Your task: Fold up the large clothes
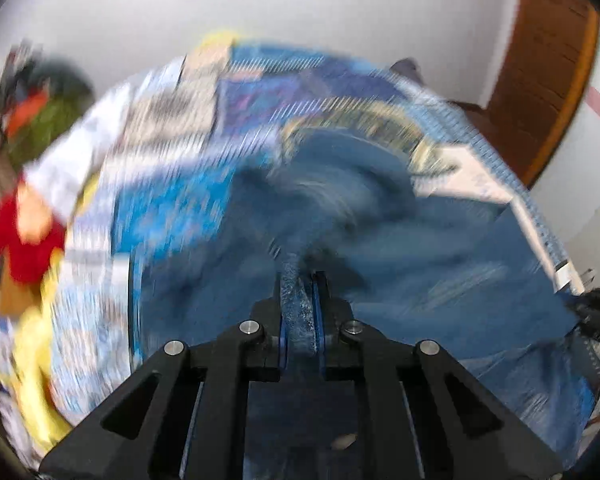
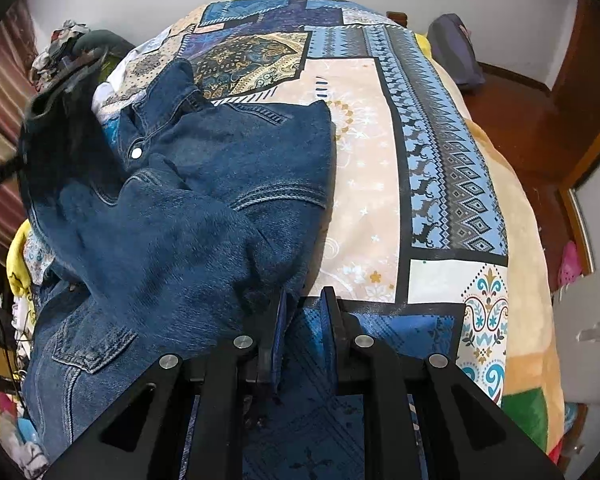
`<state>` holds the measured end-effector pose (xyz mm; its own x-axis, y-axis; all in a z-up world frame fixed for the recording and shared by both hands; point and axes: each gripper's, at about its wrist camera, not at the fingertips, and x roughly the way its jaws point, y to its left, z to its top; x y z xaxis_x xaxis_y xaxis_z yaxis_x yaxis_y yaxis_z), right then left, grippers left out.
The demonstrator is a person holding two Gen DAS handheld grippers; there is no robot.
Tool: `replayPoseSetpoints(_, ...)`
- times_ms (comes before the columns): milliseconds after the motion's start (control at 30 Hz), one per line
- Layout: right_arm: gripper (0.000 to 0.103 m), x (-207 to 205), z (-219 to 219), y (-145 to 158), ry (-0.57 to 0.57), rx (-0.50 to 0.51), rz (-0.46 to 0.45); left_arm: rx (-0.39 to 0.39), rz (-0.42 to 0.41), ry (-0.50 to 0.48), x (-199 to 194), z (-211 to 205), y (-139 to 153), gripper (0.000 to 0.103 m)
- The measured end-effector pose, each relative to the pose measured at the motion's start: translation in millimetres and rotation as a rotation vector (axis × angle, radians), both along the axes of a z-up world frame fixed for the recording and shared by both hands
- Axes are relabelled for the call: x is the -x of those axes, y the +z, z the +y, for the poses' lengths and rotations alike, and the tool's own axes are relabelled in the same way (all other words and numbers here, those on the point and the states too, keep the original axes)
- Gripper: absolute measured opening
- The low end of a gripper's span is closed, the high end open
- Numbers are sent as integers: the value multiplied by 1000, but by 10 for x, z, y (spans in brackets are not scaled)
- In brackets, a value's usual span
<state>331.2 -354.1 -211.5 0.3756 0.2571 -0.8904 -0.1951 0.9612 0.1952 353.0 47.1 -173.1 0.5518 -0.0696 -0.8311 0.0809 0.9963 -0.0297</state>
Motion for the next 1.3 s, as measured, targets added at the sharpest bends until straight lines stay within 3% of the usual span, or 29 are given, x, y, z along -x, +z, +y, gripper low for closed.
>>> replayPoseSetpoints(133,13,32,15,23,-16,3,0,119,147,28,111,272,-532,17)
replayPoseSetpoints(167,13,33,20,30,-21,5,3,180,185,20,133,314,-673,17)
replayPoseSetpoints(267,13,23,37,46,-32,19,14,256,195,26,170,364,-796,25)
replayPoseSetpoints(367,13,39,43,85,-35,25,16,348,179,75,159,499,-799,54)
replayPoseSetpoints(433,13,59,48,133,-31,28,10,422,149,119,139,625,-764,56)
replayPoseSetpoints(533,13,74,48,221,-22,14,-9,449,152,182,64,743,-760,56)
replayPoseSetpoints(567,13,71,48,267,-21,5,-19,428,171,197,12,752,-774,47)
replayPoseSetpoints(600,13,65,49,304,-24,0,-28,399,175,200,-14,743,-772,30)
replayPoseSetpoints(700,13,25,73,432,-27,-13,-58,263,134,158,-32,582,-651,14)
replayPoseSetpoints(800,13,-32,109,569,-23,-14,-100,113,-10,105,-14,371,-274,12)
replayPoseSetpoints(900,13,-100,174,718,-6,0,-162,83,-156,76,7,329,188,10)
replayPoseSetpoints(1067,13,-279,347,807,16,32,-206,30,-307,76,9,387,667,10)
replayPoseSetpoints(1200,13,-440,502,584,47,31,-154,2,-285,80,61,496,524,10)
replayPoseSetpoints(1300,13,-540,608,248,60,95,-80,-6,-186,90,58,622,154,11)
